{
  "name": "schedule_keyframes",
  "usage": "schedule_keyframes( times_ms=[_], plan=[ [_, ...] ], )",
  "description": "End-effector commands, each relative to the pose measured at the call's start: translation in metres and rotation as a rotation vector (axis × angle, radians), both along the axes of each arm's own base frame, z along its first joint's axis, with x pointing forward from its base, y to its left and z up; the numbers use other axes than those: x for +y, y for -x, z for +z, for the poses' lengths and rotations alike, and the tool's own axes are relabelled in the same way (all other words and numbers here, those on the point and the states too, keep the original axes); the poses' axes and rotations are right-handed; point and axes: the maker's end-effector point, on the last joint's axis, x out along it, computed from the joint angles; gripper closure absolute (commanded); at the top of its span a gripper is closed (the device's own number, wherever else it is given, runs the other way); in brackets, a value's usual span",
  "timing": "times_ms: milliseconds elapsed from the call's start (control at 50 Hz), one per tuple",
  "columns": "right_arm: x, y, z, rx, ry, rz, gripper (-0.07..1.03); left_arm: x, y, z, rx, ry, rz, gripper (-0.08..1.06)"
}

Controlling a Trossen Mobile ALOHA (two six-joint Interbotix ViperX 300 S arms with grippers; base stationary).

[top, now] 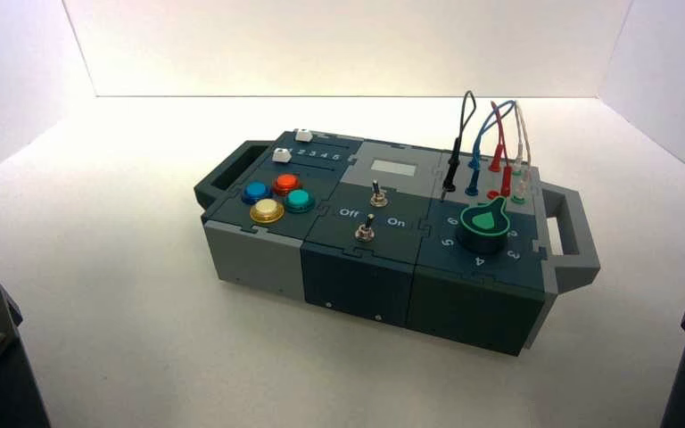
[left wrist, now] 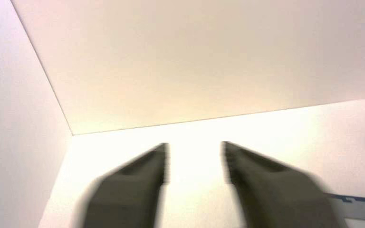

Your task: Open both grippers.

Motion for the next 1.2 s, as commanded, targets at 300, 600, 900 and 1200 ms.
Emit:
schedule_keyframes(
  times_ms=[300, 600, 900, 1200],
  plan=[
    [0.004, -0.009, 0.005, 0.018, -0.012, 0.0, -0.03, 0.001, -0.005, 0.0, -0.002, -0.012, 0.005, -0.05],
    [0.004, -0.009, 0.003, 0.023, -0.02, 0.001, -0.03, 0.001, -0.016, -0.008, 0.036, -0.048, 0.002, -0.05],
    [0.004, -0.009, 0.003, 0.022, -0.022, 0.002, -0.03, 0.0, -0.019, -0.008, 0.044, -0.051, 0.002, -0.05],
    [0.005, -0.009, 0.003, 0.023, -0.026, 0.002, -0.03, 0.0, -0.019, -0.008, 0.046, -0.055, 0.0, -0.05]
  ],
)
